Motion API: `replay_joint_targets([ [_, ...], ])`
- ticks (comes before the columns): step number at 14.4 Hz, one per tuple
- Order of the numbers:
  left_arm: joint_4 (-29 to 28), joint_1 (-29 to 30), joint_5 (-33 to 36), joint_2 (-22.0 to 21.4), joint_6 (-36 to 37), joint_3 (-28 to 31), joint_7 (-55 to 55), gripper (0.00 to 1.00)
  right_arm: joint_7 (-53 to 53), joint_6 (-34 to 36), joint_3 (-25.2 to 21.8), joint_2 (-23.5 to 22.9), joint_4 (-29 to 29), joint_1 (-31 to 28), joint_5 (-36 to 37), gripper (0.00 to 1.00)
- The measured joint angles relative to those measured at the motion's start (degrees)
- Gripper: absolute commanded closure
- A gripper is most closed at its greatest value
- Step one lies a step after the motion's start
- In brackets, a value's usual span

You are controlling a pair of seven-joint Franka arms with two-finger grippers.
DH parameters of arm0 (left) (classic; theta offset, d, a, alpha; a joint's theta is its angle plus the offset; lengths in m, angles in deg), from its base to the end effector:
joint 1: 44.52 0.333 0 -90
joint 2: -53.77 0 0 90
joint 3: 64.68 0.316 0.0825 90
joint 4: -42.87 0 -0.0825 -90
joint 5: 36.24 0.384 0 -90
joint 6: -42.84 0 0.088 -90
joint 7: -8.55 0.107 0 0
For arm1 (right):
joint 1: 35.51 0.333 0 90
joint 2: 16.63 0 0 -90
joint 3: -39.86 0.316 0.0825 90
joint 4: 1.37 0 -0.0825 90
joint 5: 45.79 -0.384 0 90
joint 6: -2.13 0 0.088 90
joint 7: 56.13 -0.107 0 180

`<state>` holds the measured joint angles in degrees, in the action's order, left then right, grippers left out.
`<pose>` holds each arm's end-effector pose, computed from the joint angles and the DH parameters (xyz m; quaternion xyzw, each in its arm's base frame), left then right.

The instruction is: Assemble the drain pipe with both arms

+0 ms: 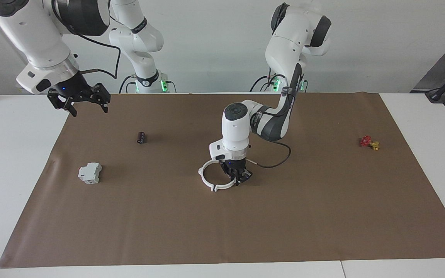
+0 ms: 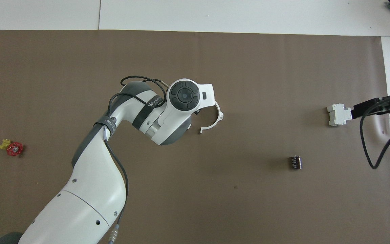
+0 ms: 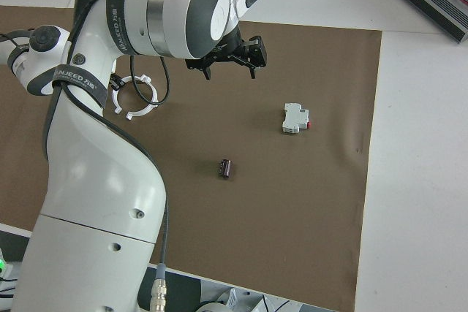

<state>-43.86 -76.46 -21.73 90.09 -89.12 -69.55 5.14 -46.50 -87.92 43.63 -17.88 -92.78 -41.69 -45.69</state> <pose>0.5894 -0.4212 0.3080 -0.9307 0.3488 -0.1005 0.0441 0.5593 -0.0241 0.6008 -0.9978 -0.0630 0.0226 0.0022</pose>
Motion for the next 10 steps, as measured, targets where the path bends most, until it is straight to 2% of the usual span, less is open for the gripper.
replay_joint_targets([
  [10, 0.0, -0.01, 0.23, 0.18, -1.19, -0.02, 0.13, 1.0, 0.0, 0.0, 0.0, 0.01, 0.0, 0.0, 0.0, 0.01],
])
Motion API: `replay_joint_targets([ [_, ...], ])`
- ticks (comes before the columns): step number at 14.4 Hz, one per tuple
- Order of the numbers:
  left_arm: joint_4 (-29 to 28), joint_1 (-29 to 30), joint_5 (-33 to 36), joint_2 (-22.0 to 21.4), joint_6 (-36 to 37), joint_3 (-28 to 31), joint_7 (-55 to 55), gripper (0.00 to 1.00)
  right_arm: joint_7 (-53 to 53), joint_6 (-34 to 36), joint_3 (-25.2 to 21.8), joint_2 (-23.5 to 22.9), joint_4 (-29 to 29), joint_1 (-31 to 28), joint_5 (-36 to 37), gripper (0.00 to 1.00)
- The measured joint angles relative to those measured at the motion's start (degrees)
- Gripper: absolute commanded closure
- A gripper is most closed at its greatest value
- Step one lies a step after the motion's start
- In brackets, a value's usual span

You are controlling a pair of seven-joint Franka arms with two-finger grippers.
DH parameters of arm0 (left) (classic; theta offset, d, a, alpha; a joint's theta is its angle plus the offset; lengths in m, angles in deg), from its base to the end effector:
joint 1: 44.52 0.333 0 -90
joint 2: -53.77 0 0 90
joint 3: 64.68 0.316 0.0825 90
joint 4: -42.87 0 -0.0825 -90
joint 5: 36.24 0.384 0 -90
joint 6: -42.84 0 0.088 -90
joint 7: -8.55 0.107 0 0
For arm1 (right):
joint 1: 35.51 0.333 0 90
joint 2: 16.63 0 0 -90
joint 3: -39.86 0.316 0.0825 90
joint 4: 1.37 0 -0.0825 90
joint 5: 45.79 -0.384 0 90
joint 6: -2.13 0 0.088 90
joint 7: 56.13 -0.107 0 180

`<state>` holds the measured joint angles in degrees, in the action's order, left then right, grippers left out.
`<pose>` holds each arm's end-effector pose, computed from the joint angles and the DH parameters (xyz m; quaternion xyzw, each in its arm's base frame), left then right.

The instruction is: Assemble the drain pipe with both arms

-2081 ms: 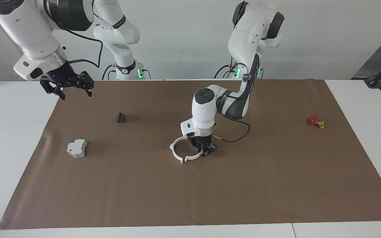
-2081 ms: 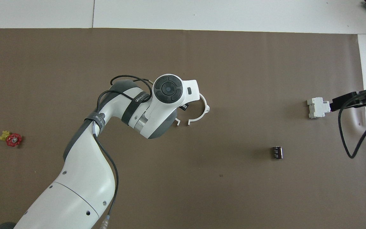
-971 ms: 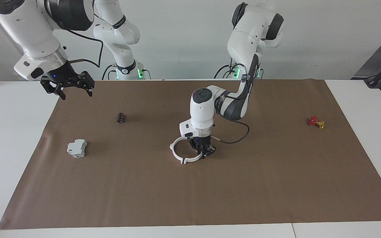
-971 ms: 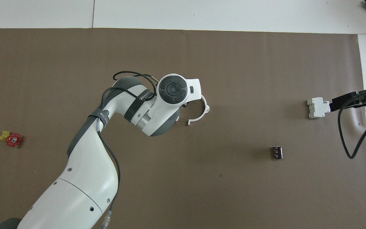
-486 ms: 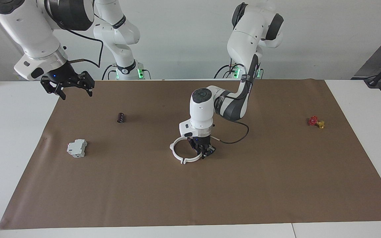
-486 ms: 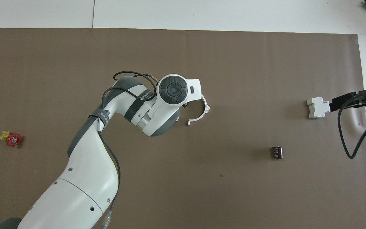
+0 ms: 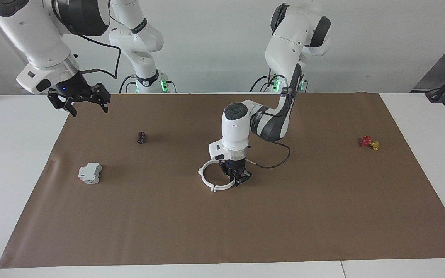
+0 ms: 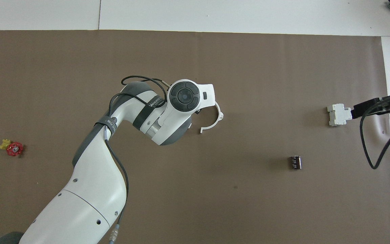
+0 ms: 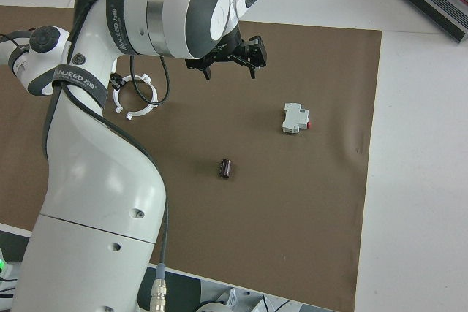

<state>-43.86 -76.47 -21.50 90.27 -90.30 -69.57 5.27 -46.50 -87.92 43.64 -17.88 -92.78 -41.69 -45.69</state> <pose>0.5903 -0.4230 0.3078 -0.9288 0.3518 -0.1088 0.0418 0.5593 -0.0240 0.6008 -0.9978 -0.0631 0.0226 0.0022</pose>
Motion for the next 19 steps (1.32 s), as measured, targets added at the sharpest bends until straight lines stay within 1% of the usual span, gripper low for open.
replay_joint_targets([
  [5, 0.0, 0.0, 0.14, 0.06, -0.68, 0.01, 0.0, 1.0, -0.96, 0.0, 0.49, 0.28, 0.02, 0.03, -0.04, 0.0],
  [10, 0.0, -0.01, 0.27, 0.11, -0.86, 0.0, 0.01, 1.0, -8.13, 0.0, 1.63, 1.1, 0.27, 0.93, -0.33, 0.0],
  [19, 0.15, -0.04, 0.28, 0.12, -0.12, 0.02, -0.04, 1.0, -8.45, 2.02, 1.67, 4.51, 0.52, 1.08, -0.43, 0.0],
])
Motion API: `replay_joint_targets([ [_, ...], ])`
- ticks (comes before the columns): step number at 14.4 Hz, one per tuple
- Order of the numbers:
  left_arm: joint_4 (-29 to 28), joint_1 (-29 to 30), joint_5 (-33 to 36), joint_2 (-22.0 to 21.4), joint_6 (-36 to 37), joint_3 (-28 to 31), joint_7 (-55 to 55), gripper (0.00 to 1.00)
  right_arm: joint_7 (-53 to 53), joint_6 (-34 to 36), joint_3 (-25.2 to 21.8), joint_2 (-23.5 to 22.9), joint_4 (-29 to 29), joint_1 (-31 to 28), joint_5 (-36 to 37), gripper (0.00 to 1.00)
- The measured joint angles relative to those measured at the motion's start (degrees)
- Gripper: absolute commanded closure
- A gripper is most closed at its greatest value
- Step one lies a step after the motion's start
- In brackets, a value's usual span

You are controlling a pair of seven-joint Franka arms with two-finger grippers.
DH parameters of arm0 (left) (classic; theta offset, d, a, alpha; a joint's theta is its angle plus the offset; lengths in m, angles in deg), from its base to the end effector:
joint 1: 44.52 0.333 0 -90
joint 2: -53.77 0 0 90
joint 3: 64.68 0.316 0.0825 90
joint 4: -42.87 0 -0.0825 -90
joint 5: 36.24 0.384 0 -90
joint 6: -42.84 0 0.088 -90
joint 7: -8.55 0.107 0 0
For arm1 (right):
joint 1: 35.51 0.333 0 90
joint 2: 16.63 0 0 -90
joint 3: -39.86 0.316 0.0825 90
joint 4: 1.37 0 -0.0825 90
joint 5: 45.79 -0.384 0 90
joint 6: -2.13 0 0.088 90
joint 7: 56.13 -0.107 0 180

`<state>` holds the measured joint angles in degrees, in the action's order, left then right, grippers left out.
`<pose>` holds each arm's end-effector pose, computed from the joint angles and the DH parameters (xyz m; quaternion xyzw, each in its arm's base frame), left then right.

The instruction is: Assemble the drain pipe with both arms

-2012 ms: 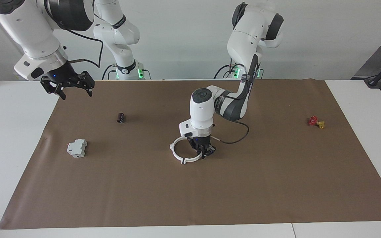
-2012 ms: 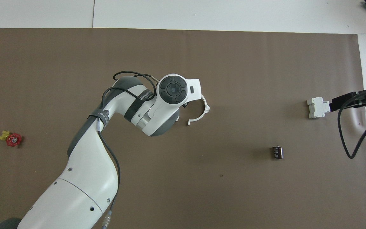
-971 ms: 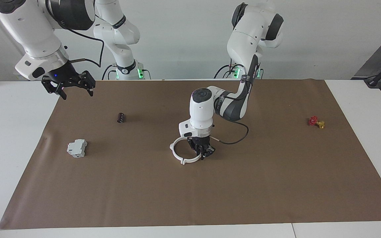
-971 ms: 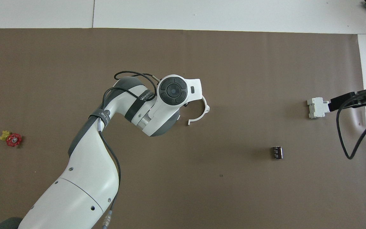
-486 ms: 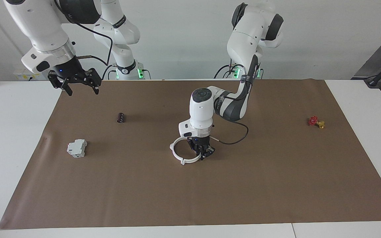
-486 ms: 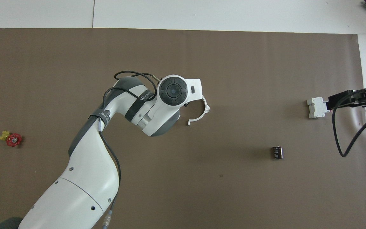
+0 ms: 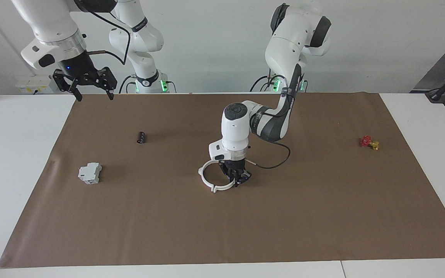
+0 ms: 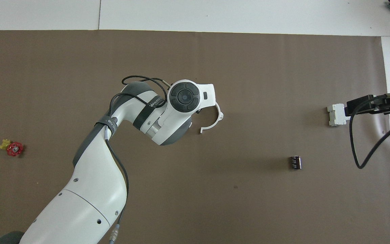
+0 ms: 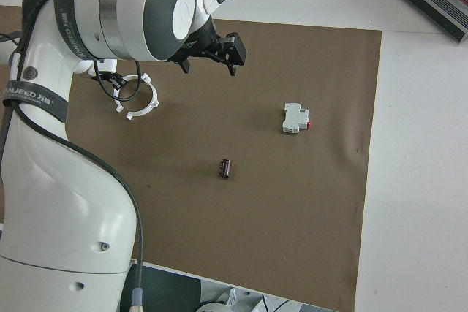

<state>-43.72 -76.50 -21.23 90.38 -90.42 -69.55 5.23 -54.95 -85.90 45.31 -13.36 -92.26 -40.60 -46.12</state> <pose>0.5908 -0.4235 0.3078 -0.9281 0.3529 -0.1106 0.0430 0.5334 0.0056 0.6451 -0.9999 -0.0135 -0.0035 0.0001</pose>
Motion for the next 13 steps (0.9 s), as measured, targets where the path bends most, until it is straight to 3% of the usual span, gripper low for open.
replay_joint_targets([
  [9, 0.14, -0.04, 0.0, 0.0, 1.35, -0.04, -0.36, 0.99, 0.0, 0.0, 0.0, -0.02, -0.07, 0.0, -0.02, 0.0],
  [13, 0.16, -0.04, 0.0, 0.0, 1.39, -0.04, -0.45, 0.89, 0.0, 0.0, 0.0, -0.05, -0.11, 0.0, -0.02, 0.0],
])
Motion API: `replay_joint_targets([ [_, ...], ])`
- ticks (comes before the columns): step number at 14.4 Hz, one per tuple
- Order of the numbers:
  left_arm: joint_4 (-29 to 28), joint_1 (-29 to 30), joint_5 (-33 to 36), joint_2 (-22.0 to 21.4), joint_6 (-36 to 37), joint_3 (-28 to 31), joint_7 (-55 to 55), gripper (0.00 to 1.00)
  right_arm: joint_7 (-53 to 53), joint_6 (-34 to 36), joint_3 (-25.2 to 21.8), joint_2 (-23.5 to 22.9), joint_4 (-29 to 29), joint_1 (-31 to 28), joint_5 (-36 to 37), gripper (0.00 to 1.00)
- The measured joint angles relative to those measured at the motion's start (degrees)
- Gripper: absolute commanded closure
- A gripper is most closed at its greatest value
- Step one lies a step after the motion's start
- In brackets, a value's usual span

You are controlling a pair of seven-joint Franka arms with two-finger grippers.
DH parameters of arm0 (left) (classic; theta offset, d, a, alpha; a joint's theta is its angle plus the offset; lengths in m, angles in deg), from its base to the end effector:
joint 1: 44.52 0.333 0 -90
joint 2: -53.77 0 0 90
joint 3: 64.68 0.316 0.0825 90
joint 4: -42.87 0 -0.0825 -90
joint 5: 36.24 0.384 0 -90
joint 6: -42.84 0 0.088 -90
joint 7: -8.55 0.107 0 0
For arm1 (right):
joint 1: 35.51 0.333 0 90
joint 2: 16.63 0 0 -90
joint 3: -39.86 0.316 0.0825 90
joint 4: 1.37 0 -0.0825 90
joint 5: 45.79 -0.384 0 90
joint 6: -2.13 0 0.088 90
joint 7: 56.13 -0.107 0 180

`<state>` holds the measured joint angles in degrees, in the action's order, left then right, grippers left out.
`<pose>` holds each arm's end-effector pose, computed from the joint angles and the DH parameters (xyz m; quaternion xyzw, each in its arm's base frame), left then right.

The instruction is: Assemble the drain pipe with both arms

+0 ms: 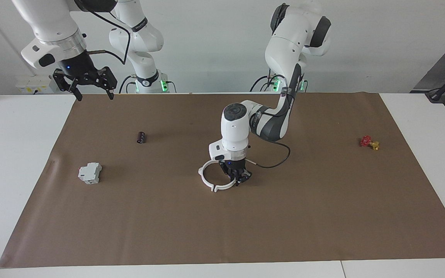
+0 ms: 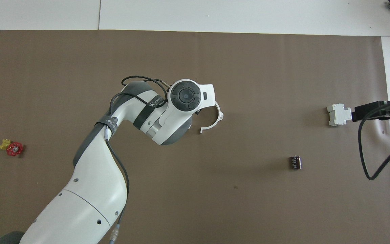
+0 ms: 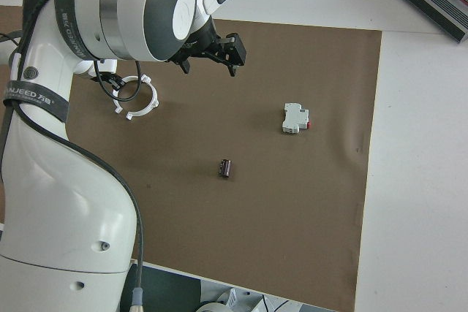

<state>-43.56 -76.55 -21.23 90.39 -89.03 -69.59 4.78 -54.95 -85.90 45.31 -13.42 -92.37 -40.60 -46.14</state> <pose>0.5894 -0.4228 0.3065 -0.9304 0.3491 -0.1011 0.0469 0.5337 0.0056 0.6436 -0.9999 -0.0135 -0.0020 0.0004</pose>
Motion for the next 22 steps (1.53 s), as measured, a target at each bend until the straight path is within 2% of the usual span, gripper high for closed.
replay_joint_targets([
  [5, 0.0, 0.0, 0.0, 0.0, 0.06, 0.03, -0.66, 0.83, 0.0, 0.0, 0.0, 0.0, 0.0, 0.0, 0.0, 0.0],
  [7, 0.0, 0.0, 0.0, 0.01, 0.06, 0.02, -0.69, 0.68, 0.0, 0.0, 0.0, -0.01, -0.01, 0.0, 0.0, 0.0],
  [9, -0.32, -0.15, 0.0, 0.44, 0.19, -0.25, -1.18, 0.36, 0.0, 0.0, 0.0, -0.04, -0.02, 0.0, 0.0, 0.0],
  [10, -0.26, -0.36, 0.0, 0.73, 0.17, -0.24, -1.72, 0.24, 0.0, 0.0, 0.0, -0.05, -0.02, 0.0, 0.0, 0.0],
  [17, -0.23, -0.66, -0.01, 0.87, 0.31, -0.19, -3.03, 0.21, 0.0, 0.0, 0.0, -0.08, -0.03, 0.0, -0.01, 0.0],
  [22, 0.05, -0.96, -1.5, 0.79, 2.56, -0.33, -5.14, 0.14, 0.0, 0.0, 0.0, -0.08, -0.04, 0.0, -0.01, 0.0],
])
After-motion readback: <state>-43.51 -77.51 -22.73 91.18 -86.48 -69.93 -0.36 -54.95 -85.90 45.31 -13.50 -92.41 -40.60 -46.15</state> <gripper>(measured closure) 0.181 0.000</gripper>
